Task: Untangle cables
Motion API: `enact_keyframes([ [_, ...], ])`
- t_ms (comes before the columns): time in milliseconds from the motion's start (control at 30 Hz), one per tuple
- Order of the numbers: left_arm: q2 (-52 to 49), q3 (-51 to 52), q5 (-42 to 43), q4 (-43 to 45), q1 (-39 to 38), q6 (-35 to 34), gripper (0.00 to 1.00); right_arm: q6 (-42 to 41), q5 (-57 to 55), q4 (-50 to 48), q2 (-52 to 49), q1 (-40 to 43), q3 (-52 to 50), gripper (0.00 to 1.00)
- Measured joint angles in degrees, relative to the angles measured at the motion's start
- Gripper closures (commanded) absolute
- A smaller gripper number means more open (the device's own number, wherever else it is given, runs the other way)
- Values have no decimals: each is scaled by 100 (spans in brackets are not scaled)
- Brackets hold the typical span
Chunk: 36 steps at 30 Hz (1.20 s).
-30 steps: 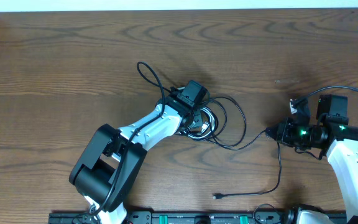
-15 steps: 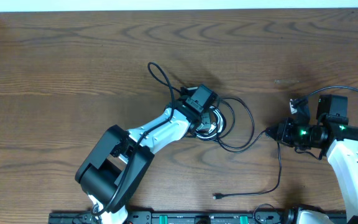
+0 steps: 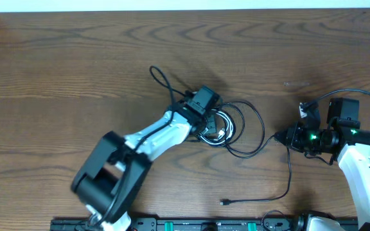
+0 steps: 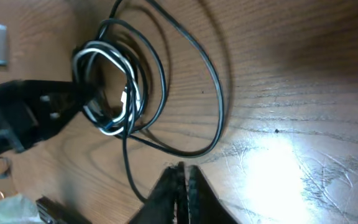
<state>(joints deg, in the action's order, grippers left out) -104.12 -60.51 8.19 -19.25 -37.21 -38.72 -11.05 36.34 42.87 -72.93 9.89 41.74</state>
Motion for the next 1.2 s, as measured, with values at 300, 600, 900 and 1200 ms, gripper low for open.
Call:
enact_keyframes([
  [300,2035,24,852,11,295,87,92,74,798,-236,0,2,0,35],
  [600,2640,24,1421,-142,304,529,92,431,2787,-1484,-7,2,11,21],
  [900,2588,24,2190,-540,304,1683,93,144,3646,-2249,-9,0,11,4],
  [1200,2546,24,3381,-511,302,3088,93,81,4424,-2861,-9,0,11,1],
])
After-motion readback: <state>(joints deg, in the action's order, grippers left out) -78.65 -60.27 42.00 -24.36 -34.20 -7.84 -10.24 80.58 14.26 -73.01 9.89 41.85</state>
